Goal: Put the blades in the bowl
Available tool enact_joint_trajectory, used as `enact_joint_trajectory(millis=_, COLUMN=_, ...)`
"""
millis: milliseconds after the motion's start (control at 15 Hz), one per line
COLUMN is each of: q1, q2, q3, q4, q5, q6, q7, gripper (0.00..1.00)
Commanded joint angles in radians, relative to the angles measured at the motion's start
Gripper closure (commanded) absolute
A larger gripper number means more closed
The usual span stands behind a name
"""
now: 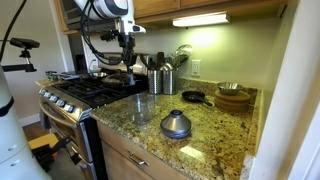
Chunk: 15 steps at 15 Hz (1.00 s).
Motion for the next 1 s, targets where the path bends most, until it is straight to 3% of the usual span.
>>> enact_joint_trajectory(millis=0, q1=-0.048, q2=-0.029, q3=-0.014, q4=-0.040, q5=-0.029, q6=0.005, q7=0.053, gripper=0.92)
enact_joint_trajectory(millis=400, q1=-0.096, q2=0.033, q3=-0.055, q4=-0.053, q5=-0.007, q6=0.041, q7=0.054, gripper=0.92)
enact_joint_trajectory(millis=933, q1=-0.094, q2=0.104, q3=-0.080, q4=-0.067, q5=0.036, q6=0.093, q7=0.053, gripper=0.92)
